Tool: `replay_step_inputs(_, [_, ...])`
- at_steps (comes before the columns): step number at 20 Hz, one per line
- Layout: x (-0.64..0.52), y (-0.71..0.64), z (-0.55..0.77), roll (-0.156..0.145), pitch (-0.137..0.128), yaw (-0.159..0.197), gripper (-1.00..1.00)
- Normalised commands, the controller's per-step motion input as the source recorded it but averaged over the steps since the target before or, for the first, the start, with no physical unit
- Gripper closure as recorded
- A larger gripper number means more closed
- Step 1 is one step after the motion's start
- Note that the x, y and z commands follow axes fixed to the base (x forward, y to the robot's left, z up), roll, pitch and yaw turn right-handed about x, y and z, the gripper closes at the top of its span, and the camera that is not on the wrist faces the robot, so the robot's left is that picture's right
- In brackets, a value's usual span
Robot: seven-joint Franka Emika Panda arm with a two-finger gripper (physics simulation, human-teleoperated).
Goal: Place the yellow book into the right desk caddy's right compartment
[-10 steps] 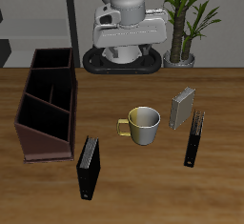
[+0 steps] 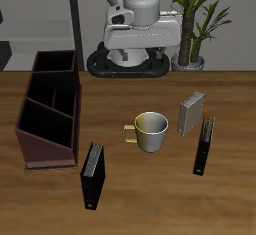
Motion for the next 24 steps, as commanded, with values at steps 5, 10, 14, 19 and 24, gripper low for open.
replay_step_inputs(5, [-0.19, 0.37, -0.17, -0.084, -0.041, -0.14, -1.0])
replay_step_inputs(10, [-0.39, 0.55, -0.2, -0.025, -0.057, -0.132, -1.0])
replay_step_inputs(14, [-0.44, 0.54, -0.22, 0.005, -0.045, -0.11, -1.0])
replay_step_inputs(19, [-0.13, 0.3, -0.17, 0.042, -0.005, -0.045, -1.0])
replay_step_inputs(24, [-0.06, 0.31, -0.21, 0.005, 0.006, -0.077, -1.0])
